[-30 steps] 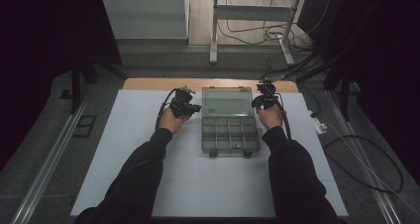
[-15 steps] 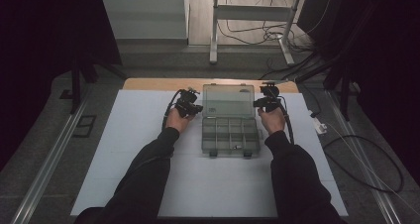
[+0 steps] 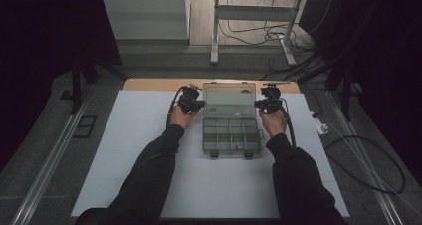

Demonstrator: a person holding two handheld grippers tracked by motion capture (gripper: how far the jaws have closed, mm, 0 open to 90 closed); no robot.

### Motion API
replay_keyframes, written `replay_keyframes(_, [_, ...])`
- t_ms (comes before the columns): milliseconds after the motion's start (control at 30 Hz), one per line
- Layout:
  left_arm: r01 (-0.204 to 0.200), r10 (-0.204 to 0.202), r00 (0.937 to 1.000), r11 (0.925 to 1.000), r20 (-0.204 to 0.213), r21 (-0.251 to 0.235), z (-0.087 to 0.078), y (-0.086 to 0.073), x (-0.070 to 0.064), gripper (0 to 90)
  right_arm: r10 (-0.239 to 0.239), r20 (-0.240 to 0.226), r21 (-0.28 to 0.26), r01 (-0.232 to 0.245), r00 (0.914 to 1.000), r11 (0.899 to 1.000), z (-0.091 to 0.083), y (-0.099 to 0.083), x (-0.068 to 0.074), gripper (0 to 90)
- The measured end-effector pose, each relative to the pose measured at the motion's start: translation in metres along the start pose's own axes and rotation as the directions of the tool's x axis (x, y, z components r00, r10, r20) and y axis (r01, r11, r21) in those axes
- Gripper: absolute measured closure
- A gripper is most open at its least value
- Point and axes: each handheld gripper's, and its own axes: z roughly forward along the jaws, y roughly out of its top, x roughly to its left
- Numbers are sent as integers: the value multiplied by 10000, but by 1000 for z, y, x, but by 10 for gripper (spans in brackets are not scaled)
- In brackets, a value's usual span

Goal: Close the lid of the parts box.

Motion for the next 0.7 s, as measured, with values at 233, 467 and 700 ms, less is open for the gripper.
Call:
replay_keyframes(233, [-7, 30, 9992, 9982, 387, -592, -8, 7, 2, 894, -242, 174, -309, 247, 9996, 9992, -7, -5, 3, 883])
replay_keyframes(467, [-80, 164, 9964, 9949, 826, -1009, -19, 10, 2, 894, -386, 258, -564, 400, 9989, 9976, -16, -9, 7, 879])
replay_keyframes(700, [-327, 464, 9919, 9928, 1182, -1153, -28, 10, 0, 894, -539, 114, -489, 544, 9985, 9973, -26, -11, 7, 871])
